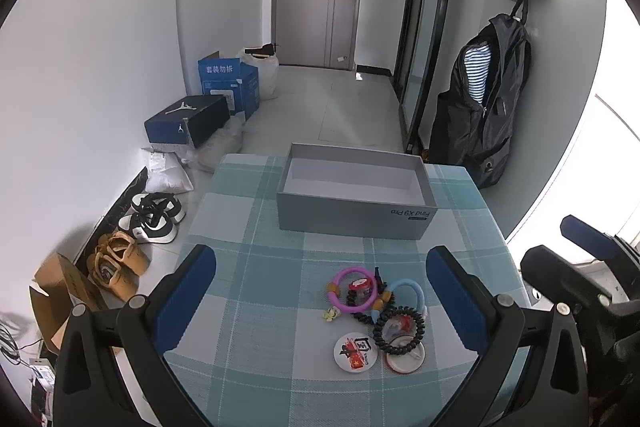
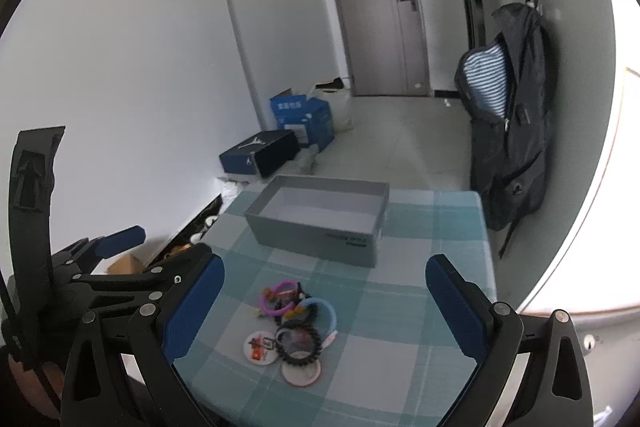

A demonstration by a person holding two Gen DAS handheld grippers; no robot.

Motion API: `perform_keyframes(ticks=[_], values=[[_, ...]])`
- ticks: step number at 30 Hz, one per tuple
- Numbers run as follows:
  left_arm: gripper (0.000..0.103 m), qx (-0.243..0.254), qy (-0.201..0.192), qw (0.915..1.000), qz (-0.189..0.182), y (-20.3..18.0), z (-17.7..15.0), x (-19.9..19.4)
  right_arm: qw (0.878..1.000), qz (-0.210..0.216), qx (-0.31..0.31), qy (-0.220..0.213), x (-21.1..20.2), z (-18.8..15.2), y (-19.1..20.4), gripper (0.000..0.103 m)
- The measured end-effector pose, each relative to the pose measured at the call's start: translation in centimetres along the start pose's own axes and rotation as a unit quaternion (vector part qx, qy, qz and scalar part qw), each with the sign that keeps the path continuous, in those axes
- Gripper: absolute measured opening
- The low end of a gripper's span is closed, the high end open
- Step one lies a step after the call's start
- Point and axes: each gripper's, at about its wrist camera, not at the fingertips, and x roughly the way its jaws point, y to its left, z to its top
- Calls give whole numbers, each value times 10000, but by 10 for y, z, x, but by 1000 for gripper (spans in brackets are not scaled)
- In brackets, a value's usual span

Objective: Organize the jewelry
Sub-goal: 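Reach the right gripper to the black coiled hair tie and grasp it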

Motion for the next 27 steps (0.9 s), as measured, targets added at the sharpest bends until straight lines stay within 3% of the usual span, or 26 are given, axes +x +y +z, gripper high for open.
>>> perform_keyframes(ticks=[5,12,19,27], values=[[102,-28,212,9998,-30,5,-3,7,9998,49,-38,208,8,-3,3,101],[102,14,602,9981,123,22,-15,18,9959,93,212,877,39,-14,-4,100],[102,-268,1174,9927,71,49,-25,35,9806,203,448,1897,93,-34,-7,87],[102,-300,1504,9882,49,59,-28,52,9707,276,513,2331,115,-44,2,84]])
